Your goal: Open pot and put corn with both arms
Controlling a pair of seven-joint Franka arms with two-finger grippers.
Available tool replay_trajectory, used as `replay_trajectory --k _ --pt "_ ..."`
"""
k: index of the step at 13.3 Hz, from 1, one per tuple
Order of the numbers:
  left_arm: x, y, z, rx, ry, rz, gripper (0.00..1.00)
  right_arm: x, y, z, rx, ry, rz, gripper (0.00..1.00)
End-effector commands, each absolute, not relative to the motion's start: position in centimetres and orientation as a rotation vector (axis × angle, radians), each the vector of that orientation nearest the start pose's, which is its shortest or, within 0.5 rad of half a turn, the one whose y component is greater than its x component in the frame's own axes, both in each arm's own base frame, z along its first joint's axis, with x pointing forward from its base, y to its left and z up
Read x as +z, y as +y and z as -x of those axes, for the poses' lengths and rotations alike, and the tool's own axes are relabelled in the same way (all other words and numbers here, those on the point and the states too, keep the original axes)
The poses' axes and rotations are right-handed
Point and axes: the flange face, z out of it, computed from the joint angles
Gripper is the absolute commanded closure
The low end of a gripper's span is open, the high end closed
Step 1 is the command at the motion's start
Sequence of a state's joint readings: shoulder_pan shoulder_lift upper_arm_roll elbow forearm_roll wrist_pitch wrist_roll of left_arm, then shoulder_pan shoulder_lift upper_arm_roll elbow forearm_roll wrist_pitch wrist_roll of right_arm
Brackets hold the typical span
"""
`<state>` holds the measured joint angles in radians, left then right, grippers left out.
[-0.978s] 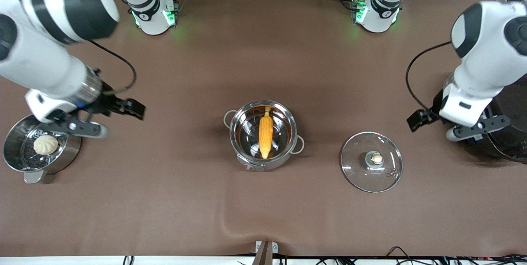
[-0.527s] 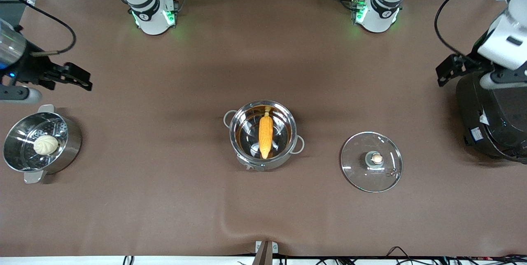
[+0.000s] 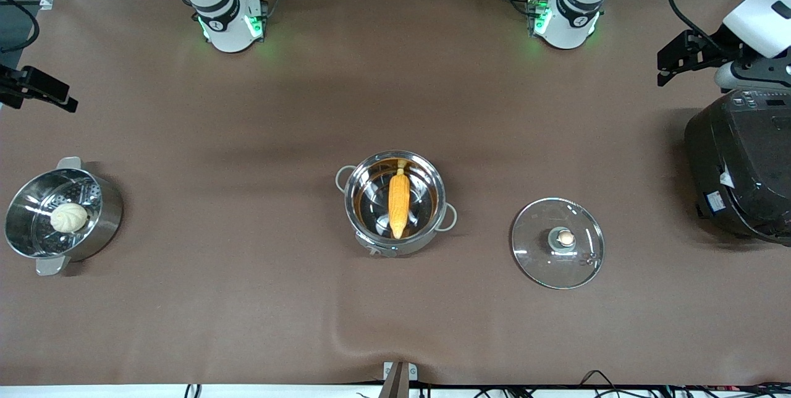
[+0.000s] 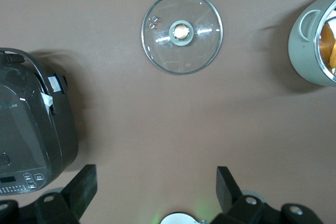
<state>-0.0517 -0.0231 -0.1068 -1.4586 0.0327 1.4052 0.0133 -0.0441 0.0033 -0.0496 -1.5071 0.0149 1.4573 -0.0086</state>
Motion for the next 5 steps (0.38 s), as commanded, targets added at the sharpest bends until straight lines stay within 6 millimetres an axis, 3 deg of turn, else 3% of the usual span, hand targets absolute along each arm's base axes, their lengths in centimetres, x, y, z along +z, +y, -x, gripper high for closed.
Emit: replay_trajectory --k 1,5 --pt "68.02 -7.76 -51.84 0.056 0.279 3.112 0.0 64.52 -4.68 -53.13 0.05 0.102 3.129 0.0" --pt "67.88 -8.01 -51.87 0.062 0.272 3.14 0.0 64.57 -4.65 -53.23 0.048 0.101 3.134 0.0"
